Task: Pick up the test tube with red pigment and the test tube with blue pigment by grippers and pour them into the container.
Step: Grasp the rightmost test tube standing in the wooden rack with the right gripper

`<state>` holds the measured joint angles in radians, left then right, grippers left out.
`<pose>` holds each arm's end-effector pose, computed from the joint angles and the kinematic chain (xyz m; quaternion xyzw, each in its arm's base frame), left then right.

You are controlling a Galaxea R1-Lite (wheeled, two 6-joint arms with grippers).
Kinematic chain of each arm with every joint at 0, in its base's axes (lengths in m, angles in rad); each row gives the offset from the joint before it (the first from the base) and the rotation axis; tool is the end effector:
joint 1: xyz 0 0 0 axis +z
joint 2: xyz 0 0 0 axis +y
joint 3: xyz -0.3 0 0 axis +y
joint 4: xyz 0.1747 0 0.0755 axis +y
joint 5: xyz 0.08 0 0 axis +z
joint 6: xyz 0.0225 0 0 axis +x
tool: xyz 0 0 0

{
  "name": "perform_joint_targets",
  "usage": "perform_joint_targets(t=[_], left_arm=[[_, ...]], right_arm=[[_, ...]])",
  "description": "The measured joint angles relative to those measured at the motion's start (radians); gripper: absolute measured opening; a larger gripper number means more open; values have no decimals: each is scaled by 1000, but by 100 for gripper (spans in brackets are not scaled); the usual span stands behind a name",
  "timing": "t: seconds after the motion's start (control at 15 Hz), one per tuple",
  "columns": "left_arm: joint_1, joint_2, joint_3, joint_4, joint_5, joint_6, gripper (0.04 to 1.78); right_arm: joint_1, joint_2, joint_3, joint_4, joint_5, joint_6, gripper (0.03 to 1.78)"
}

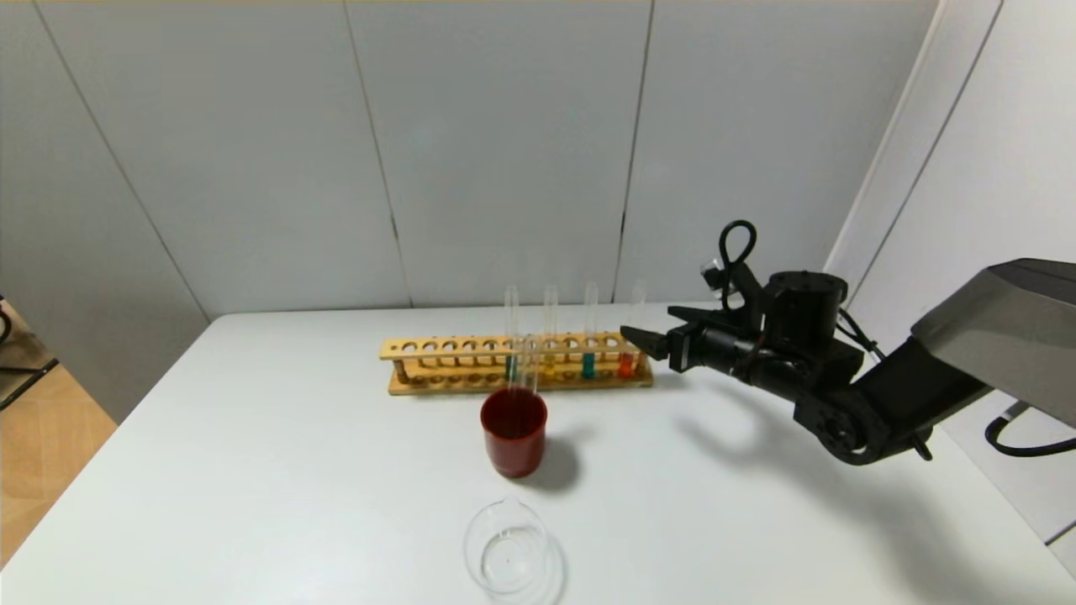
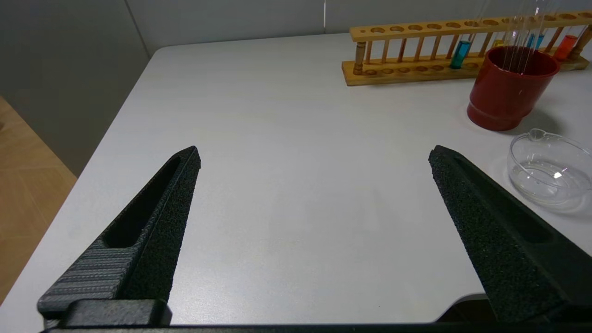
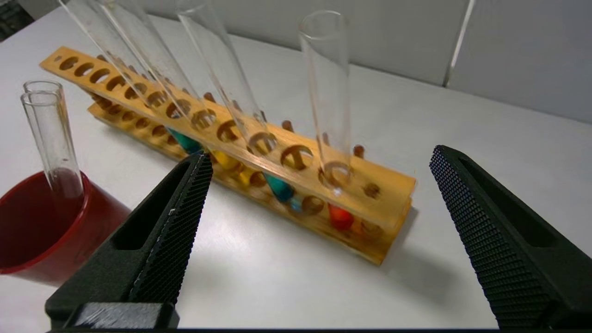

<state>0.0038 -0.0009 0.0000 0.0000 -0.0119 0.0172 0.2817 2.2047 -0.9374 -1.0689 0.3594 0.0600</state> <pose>-0.0229 -0.0004 0.0755 0.0086 -0.0005 -0.0040 1.0000 0.3830 0.1191 0.0776 0.0322 0.1083 0.3104 0.9439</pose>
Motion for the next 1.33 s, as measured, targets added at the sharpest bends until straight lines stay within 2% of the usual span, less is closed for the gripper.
perform_joint_targets(t=[0.53, 0.8, 1.33], left_arm=[[0, 0, 0, 0, 0, 0, 175], [0, 0, 0, 0, 0, 0, 175], [0, 0, 0, 0, 0, 0, 175]], right_arm=[[13, 99, -136, 9, -3, 1, 172], [16, 130, -194, 69, -4, 1, 172], [14, 161, -251, 91, -7, 2, 169]])
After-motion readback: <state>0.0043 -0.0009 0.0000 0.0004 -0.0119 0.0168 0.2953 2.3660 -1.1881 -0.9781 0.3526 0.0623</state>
